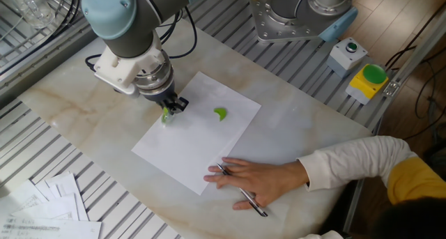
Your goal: Use the correction tape on paper
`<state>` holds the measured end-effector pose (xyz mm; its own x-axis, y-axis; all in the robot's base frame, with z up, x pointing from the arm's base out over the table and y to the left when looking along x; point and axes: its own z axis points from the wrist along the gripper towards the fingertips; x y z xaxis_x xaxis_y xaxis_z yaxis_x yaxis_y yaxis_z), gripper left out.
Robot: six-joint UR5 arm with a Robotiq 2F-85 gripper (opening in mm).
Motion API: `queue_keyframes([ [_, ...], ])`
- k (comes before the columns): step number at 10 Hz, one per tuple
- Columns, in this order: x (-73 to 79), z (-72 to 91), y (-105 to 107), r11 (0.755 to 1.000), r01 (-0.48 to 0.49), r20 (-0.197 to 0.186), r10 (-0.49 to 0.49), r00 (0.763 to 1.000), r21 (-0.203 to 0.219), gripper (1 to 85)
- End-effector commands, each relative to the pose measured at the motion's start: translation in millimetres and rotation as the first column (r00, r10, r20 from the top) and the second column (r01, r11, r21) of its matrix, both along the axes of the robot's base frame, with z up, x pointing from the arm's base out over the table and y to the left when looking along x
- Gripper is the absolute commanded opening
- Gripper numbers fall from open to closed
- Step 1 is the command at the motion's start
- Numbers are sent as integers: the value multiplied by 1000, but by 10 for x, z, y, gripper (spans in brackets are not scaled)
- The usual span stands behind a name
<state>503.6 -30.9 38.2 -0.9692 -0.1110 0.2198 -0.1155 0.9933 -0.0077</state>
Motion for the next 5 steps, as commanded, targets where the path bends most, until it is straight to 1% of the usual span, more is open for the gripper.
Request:
queue_keyframes([
  [1, -41, 14, 21, 1000, 13, -15, -13, 1000, 6, 10],
  [5, -84, 20, 29, 1000, 21, -33, -21, 999, 7, 10],
])
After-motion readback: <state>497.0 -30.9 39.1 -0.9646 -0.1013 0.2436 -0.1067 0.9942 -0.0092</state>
